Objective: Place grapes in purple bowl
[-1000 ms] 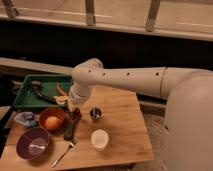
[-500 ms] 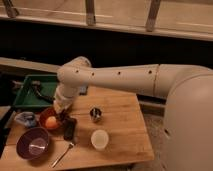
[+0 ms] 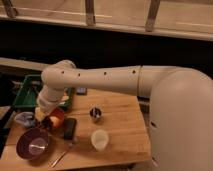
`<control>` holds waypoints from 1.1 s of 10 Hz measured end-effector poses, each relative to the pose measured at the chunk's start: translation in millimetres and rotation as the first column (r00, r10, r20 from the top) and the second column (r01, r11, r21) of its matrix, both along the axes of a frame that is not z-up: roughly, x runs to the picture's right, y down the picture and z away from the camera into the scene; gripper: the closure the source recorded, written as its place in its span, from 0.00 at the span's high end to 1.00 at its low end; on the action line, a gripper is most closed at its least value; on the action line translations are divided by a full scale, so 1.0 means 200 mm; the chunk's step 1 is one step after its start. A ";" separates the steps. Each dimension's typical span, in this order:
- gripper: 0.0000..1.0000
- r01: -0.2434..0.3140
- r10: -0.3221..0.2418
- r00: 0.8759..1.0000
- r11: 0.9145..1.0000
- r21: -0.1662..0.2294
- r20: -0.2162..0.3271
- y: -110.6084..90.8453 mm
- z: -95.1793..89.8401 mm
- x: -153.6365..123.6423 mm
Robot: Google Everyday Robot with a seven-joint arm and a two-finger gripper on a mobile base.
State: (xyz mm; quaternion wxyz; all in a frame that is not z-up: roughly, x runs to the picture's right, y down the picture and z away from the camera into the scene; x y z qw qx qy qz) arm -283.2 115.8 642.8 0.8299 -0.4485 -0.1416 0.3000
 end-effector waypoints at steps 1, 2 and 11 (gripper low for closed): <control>0.00 0.024 -0.024 0.999 1.000 0.003 0.040 0.02 -0.05 -0.05; 0.00 0.048 -0.048 0.996 0.999 0.001 0.074 0.05 -0.09 -0.10; 0.59 0.135 -0.132 0.991 0.979 -0.150 0.033 0.31 0.21 -0.19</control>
